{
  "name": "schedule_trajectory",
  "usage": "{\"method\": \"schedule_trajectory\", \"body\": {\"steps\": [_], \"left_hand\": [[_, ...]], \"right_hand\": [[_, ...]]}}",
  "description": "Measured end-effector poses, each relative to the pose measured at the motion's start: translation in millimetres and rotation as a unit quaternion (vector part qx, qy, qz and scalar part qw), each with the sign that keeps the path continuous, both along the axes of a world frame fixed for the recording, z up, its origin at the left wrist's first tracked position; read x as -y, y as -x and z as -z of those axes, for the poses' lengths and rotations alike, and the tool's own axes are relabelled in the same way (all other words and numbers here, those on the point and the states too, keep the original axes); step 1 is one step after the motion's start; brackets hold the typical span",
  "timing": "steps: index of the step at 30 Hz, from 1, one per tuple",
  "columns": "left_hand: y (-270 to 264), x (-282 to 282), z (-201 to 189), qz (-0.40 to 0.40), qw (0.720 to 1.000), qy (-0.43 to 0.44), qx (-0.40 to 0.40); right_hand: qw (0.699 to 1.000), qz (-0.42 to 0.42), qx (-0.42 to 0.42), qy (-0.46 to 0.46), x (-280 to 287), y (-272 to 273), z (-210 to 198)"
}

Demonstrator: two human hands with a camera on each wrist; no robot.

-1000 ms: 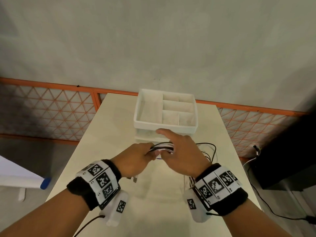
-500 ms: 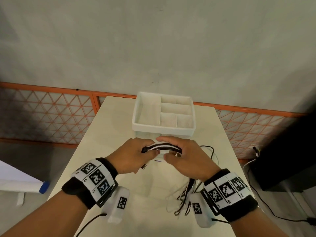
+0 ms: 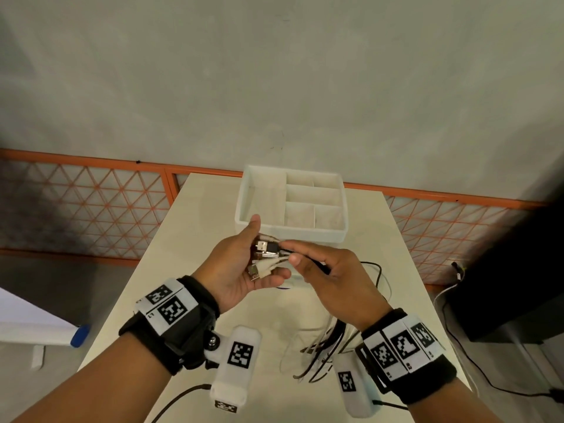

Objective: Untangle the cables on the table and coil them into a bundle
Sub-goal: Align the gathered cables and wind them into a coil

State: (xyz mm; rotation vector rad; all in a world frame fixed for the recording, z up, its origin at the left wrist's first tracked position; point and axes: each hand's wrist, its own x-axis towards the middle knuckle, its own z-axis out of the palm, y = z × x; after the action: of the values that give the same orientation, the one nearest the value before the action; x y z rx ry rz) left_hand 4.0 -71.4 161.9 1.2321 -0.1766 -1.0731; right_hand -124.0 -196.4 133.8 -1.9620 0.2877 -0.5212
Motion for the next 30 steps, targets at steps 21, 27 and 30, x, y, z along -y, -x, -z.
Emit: {"method": "schedule_trajectory", "body": {"steps": [21, 27, 30], "left_hand": [[9, 13, 10, -0.024, 0.986, -0.026, 0.164], [9, 17, 18, -0.022, 0.958, -0.043, 0.284], [11, 14, 18, -0.014, 0.968, -0.024, 0.249]], "right_hand": [[0.995, -0.006, -0.027, 0.096, -8, -2, -2], [0.992, 0.015, -0.026, 0.125, -5, -4, 3], [0.990, -0.004, 0.010, 0.141, -6, -5, 5]]}}
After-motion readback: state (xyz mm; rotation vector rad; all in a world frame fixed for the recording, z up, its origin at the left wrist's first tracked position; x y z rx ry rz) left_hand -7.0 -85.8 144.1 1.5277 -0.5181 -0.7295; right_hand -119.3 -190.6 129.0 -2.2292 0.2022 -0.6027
